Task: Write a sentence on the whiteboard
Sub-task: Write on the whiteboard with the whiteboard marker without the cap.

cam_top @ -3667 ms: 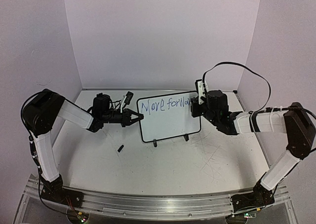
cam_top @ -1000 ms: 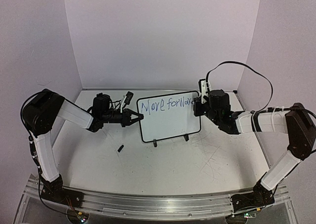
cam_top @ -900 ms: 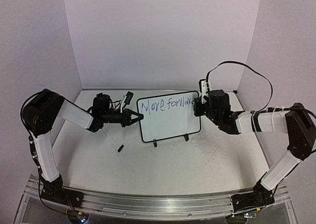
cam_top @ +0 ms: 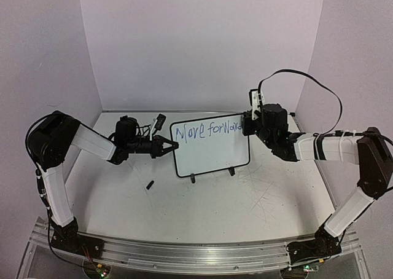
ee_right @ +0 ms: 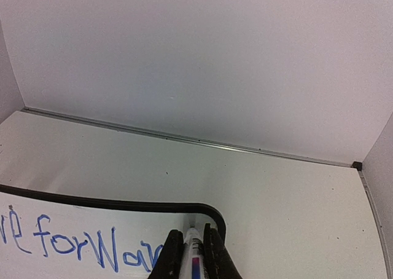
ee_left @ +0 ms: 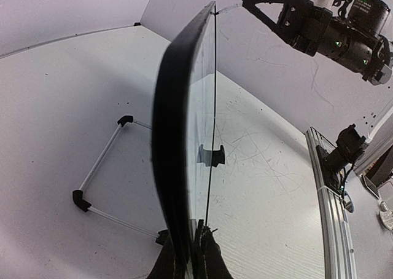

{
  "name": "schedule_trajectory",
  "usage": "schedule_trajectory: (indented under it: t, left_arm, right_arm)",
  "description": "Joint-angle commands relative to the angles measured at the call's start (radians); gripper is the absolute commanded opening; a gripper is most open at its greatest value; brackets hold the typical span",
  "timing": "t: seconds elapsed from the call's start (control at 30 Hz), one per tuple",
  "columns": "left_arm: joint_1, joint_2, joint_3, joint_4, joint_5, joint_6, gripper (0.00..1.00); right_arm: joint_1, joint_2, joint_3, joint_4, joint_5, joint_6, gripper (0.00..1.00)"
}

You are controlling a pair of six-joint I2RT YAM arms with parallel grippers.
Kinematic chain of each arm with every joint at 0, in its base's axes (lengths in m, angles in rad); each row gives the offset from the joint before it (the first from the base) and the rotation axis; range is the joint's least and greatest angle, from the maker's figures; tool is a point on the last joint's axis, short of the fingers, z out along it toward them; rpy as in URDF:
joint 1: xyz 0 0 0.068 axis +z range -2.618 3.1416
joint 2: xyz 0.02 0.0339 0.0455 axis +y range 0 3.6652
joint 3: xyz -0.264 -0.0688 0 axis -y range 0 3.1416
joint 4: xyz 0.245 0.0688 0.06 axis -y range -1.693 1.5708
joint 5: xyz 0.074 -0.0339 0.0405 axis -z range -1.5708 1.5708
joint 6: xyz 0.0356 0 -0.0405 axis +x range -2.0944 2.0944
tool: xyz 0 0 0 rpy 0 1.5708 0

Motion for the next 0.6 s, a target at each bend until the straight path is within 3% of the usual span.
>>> schedule_trajectory:
  t: [0.0,0.57]
  left_arm:
    - [0.009,-0.002,0.009,-0.078,-0.115,0.100,0.00]
    - [0.009,0.003,0.012,-0.079,-0.117,0.099,0.00]
  right_arm:
    - [-0.004,0.001,-0.006,0.020,-0.014,0.033,0.00]
    - [-0.004,-0.084,-0.088,-0.006,0.001,0.051,0.00]
